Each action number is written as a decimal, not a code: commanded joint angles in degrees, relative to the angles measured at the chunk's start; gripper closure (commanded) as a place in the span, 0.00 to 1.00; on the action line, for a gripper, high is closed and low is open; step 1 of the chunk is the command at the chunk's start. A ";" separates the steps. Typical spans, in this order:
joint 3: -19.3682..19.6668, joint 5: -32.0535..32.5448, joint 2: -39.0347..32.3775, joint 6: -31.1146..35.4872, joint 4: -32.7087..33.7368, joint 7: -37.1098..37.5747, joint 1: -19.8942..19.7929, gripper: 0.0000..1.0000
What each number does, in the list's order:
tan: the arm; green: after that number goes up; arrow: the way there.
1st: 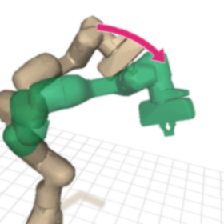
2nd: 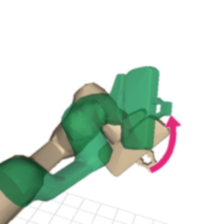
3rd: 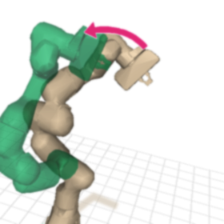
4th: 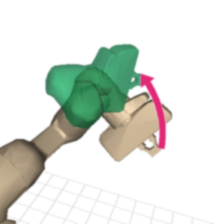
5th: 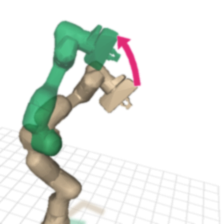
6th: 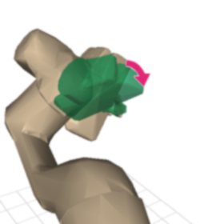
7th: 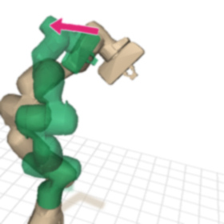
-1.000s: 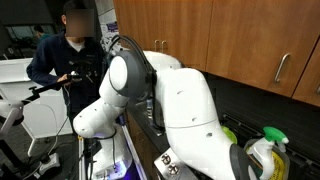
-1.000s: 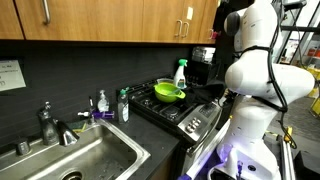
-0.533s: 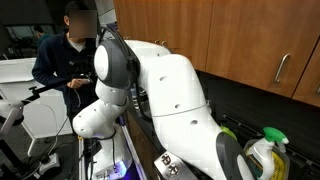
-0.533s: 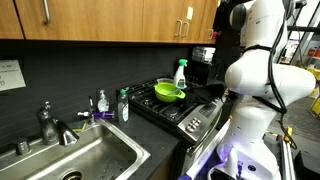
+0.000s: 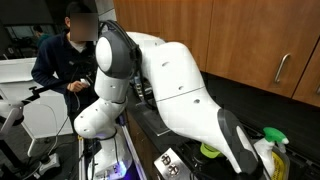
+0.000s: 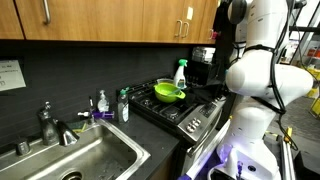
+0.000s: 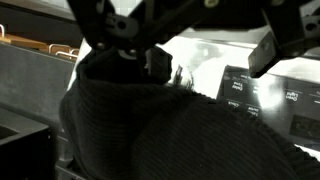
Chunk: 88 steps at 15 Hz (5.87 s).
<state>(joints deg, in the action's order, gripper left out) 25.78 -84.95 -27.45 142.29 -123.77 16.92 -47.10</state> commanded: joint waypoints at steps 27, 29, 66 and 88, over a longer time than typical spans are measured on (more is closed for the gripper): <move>0.16 9.98 -10.92 -0.26 10.63 17.07 0.81 0.00; 0.05 10.07 -11.38 -0.28 10.99 17.29 0.77 0.00; -3.80 29.08 -21.65 -4.42 25.52 32.15 0.32 0.00; -4.16 28.62 -24.02 -4.38 26.94 32.69 -3.09 0.00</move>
<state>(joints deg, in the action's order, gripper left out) 21.90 -56.64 -49.52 137.41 -97.49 48.96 -49.35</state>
